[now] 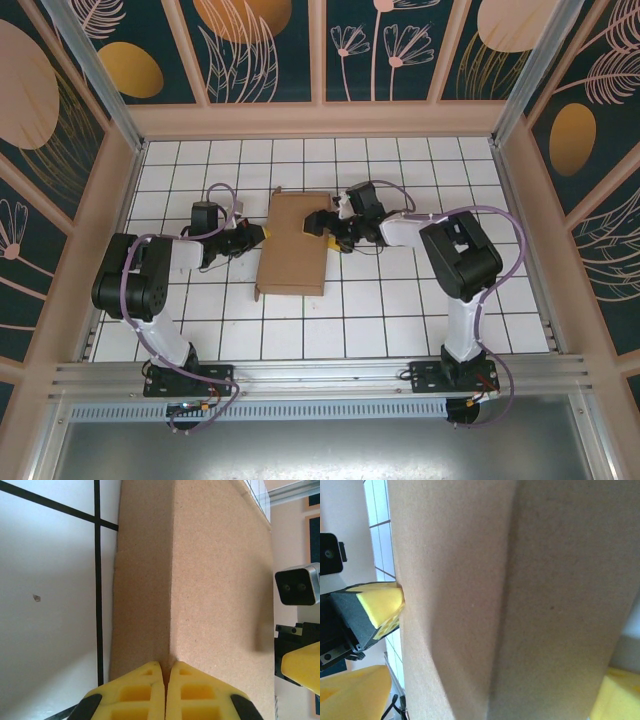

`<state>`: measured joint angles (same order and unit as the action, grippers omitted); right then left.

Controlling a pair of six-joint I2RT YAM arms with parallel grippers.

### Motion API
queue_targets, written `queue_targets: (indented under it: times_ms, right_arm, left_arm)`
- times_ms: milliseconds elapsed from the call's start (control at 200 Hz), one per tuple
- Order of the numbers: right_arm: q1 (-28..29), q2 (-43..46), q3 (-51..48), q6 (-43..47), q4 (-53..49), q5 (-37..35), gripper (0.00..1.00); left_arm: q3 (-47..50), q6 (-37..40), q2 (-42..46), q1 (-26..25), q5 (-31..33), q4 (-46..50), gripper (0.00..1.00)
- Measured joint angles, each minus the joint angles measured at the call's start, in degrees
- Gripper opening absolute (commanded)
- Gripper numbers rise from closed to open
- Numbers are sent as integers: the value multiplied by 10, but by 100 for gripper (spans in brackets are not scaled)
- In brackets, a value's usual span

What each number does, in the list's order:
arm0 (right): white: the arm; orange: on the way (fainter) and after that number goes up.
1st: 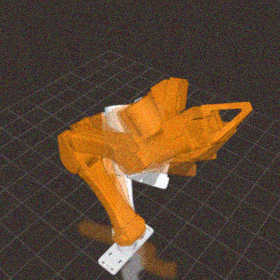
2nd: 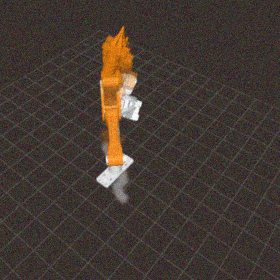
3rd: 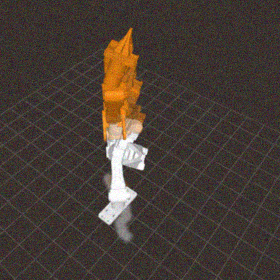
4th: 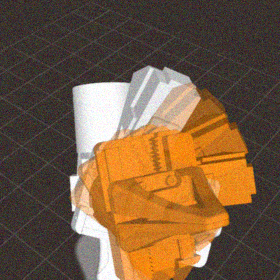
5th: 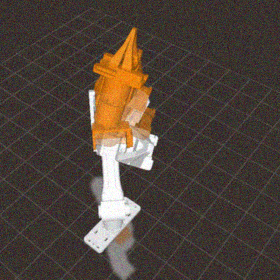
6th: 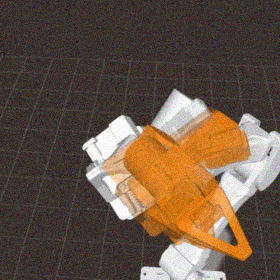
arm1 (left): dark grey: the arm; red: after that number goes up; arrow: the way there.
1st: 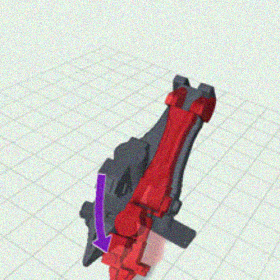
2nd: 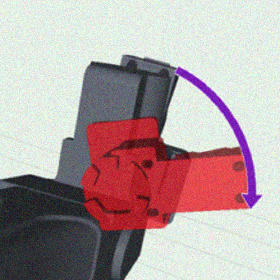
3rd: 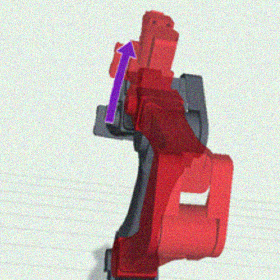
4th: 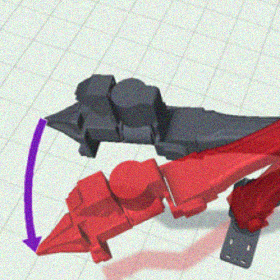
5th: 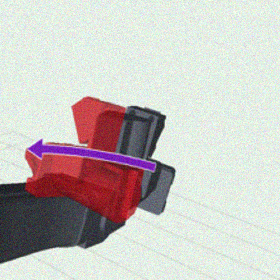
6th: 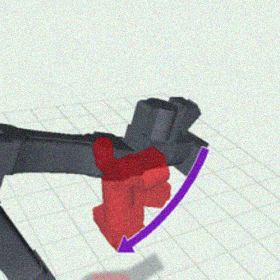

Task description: Fold the paper box

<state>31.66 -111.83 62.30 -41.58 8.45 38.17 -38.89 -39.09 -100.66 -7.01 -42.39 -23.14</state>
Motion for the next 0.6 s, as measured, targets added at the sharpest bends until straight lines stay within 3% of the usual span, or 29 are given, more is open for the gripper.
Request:
queue_targets:
  times_ms: [115,210,340,435,600]
  right_arm:
    - [-2,-3,-20,-23,47,17,82]
    - [-7,-3,-43,-40,82,33,70]
    - [-13,-3,-61,-59,114,73,55]
    - [-30,-4,-72,-67,153,121,52]
    - [-76,-5,-77,-65,193,190,47]
  left_arm:
    - [0,-1,0,2,-1,-1,1]
    - [1,-6,0,3,-3,-3,9]
    - [7,-20,10,3,0,-5,34]
    - [15,-25,41,3,10,26,48]
    - [2,13,140,2,51,123,58]
